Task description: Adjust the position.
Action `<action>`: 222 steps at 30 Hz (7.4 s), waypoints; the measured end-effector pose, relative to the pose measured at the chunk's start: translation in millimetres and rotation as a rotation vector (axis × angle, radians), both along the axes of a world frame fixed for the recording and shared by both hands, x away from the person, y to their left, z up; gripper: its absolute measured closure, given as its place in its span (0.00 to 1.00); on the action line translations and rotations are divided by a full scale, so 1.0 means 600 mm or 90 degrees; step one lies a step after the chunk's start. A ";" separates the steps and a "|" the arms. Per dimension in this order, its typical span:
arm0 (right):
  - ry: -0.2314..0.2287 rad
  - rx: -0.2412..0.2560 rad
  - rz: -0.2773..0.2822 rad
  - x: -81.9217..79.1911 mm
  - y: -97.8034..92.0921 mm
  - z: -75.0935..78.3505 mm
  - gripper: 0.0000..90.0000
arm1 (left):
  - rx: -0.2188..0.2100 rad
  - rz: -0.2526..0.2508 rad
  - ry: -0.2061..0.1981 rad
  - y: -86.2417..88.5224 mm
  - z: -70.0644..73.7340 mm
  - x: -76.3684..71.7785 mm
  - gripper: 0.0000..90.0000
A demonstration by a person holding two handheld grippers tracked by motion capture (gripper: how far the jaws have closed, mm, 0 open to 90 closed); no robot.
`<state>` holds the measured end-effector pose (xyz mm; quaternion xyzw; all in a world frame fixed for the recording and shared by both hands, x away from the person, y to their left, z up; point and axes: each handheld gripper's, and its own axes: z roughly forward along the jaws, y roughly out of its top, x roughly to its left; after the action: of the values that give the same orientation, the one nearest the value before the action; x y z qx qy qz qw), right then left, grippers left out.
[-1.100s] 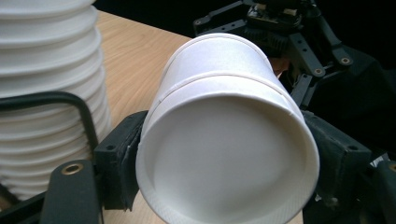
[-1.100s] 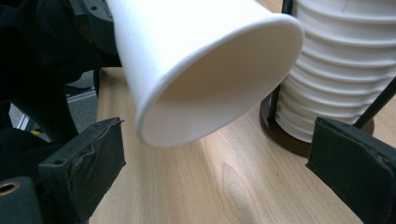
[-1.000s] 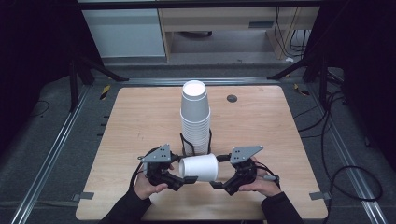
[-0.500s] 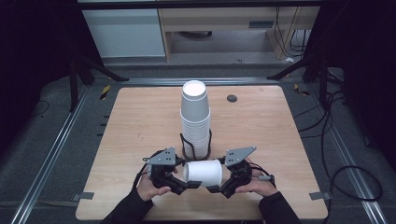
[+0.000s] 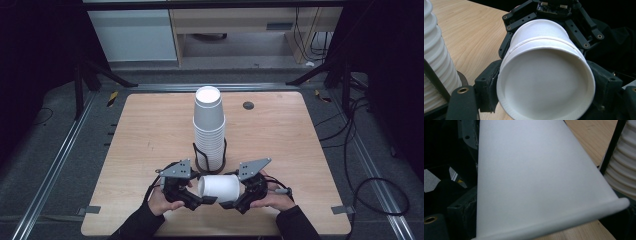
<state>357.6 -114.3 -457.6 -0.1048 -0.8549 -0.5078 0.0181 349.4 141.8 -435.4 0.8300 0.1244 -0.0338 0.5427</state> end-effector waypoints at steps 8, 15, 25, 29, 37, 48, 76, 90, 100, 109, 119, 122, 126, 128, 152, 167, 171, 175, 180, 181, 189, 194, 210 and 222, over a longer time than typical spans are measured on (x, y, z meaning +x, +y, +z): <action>0.004 0.001 0.004 0.000 -0.001 0.000 0.09 | -0.005 -0.002 -0.002 0.000 0.000 0.001 0.25; 0.005 0.003 0.001 0.000 -0.003 0.002 0.09 | -0.002 0.008 -0.006 -0.001 0.003 0.000 0.23; -0.011 0.002 -0.016 0.003 -0.014 0.010 0.10 | -0.012 0.036 -0.028 0.022 0.022 0.000 0.19; -0.033 -0.010 -0.035 0.006 -0.026 0.024 0.10 | 0.002 0.051 -0.034 0.032 0.025 0.001 0.18; -0.077 -0.093 -0.058 0.020 -0.029 0.050 0.09 | 0.078 0.082 -0.031 0.037 0.005 0.010 0.18; -0.107 -0.190 -0.027 0.037 -0.006 0.076 0.09 | 0.128 0.076 -0.024 0.028 -0.014 0.018 0.18; -0.116 -0.294 0.030 0.035 0.051 0.050 0.09 | 0.162 0.045 -0.025 0.014 -0.017 0.022 0.18; -0.119 -0.306 0.056 0.028 0.067 0.042 0.09 | 0.176 0.025 -0.020 0.007 -0.018 0.021 0.18; -0.127 -0.306 0.067 0.026 0.075 0.041 0.10 | 0.180 0.010 -0.018 0.004 -0.018 0.018 0.23; -0.129 -0.295 0.068 0.025 0.075 0.041 0.08 | 0.179 0.011 -0.021 0.008 -0.015 0.019 0.25; -0.112 -0.262 0.051 0.029 0.068 0.047 0.05 | 0.170 0.016 -0.013 0.014 -0.014 0.022 0.25; -0.104 -0.248 0.039 0.028 0.061 0.051 0.04 | 0.168 0.019 -0.013 0.017 -0.013 0.023 0.25; -0.102 -0.226 0.028 0.028 0.045 0.058 0.04 | 0.167 0.025 -0.012 0.024 -0.013 0.026 0.25; -0.101 -0.207 0.019 0.027 0.034 0.061 0.04 | 0.164 0.032 -0.011 0.030 -0.012 0.027 0.25; -0.025 0.005 -0.073 0.000 -0.031 0.039 0.04 | 0.066 0.030 -0.044 0.034 0.000 0.023 0.25; 0.010 0.051 -0.072 0.003 -0.025 0.025 0.05 | 0.065 0.015 -0.056 0.012 -0.005 0.013 0.25; 0.014 0.050 -0.070 0.004 -0.022 0.024 0.05 | 0.063 0.015 -0.057 0.012 -0.004 0.012 0.25; 0.019 0.060 -0.064 0.004 -0.020 0.024 0.05 | 0.056 0.016 -0.060 0.013 -0.002 0.011 0.25; 0.013 0.055 -0.065 0.003 -0.021 0.025 0.05 | 0.067 0.019 -0.055 0.014 -0.005 0.014 0.25; 0.012 0.051 -0.068 0.004 -0.021 0.025 0.05 | 0.069 0.018 -0.055 0.015 -0.006 0.015 0.25; 0.009 0.049 -0.079 0.004 -0.024 0.026 0.05 | 0.052 0.022 -0.054 0.028 -0.003 0.019 0.25; 0.013 0.059 -0.075 0.004 -0.024 0.027 0.04 | 0.051 0.019 -0.061 0.025 0.001 0.015 0.25; 0.035 0.064 -0.039 0.003 -0.006 0.016 0.03 | 0.061 -0.016 -0.075 0.001 0.002 -0.002 0.25; 0.045 0.069 -0.010 0.003 -0.004 0.011 0.07 | 0.066 -0.033 -0.068 -0.004 0.000 -0.003 0.25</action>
<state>359.2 -116.6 -450.9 -0.1281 -0.8243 -0.5492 0.0501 347.3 139.3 -435.2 0.8606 0.0751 0.0031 0.5036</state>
